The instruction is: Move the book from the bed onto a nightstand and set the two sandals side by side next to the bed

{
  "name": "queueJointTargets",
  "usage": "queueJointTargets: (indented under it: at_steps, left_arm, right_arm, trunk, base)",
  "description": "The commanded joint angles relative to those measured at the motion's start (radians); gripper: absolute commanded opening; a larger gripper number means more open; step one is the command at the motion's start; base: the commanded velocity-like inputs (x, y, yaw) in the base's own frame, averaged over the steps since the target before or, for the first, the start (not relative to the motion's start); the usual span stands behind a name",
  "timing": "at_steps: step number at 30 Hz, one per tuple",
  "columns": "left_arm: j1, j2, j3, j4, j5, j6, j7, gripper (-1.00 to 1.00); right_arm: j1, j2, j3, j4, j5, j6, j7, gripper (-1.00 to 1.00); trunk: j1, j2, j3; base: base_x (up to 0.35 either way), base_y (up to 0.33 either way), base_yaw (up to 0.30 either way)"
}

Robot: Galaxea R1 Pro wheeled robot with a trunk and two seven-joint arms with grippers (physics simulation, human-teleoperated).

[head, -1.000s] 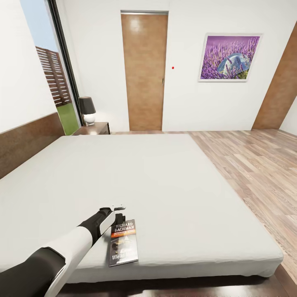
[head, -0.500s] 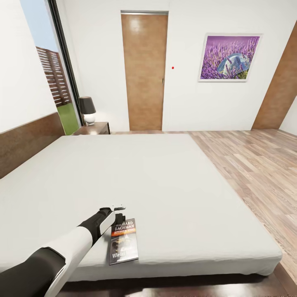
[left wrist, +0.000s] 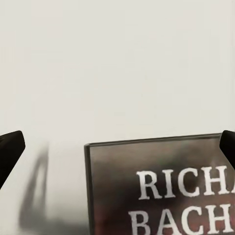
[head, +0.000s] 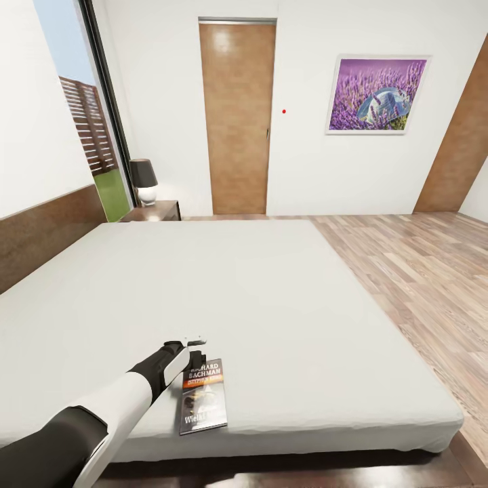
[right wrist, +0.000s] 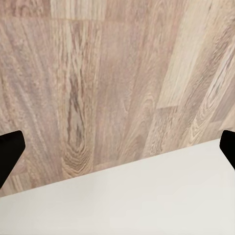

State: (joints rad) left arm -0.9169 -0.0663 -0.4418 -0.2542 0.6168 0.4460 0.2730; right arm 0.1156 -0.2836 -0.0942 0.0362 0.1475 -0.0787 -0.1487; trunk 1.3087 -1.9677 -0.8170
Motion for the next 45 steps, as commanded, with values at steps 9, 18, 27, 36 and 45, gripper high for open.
queueJointTargets:
  at_steps: [9, 18, 27, 36, 45]
  left_arm:
    - [0.000, 0.000, -0.008, -0.002, 0.011, 0.003, 0.008, 1.00]
    - [0.000, 0.001, -0.008, -0.003, 0.011, 0.003, 0.008, 1.00]
    - [0.000, 0.001, -0.010, -0.007, 0.011, 0.003, 0.008, 1.00]
    - [0.000, 0.002, -0.011, -0.007, 0.011, 0.003, -0.003, 1.00]
    - [0.000, 0.003, -0.012, -0.007, 0.011, 0.003, -0.010, 1.00]
  right_arm:
    - [-0.001, 0.000, -0.009, 0.002, 0.010, -0.006, -0.003, 1.00]
    - [-0.001, 0.000, -0.009, 0.001, 0.010, -0.006, -0.003, 1.00]
    - [-0.001, 0.000, -0.009, 0.001, 0.010, -0.006, -0.003, 1.00]
    - [-0.001, 0.000, -0.009, 0.001, 0.010, -0.006, -0.003, 1.00]
    - [-0.001, 0.000, -0.009, 0.000, 0.010, -0.006, -0.003, 1.00]
  trunk:
    - [0.000, 0.000, -0.001]
    - [0.000, 0.000, -0.001]
    - [0.000, 0.000, -0.001]
    - [0.000, 0.000, -0.001]
    - [0.000, 0.000, -0.001]
  base:
    - [0.000, 0.000, 0.000]
    - [0.000, 0.000, 0.000]
    - [0.000, 0.000, 0.000]
    - [0.000, 0.000, 0.000]
    - [0.000, 0.000, 0.000]
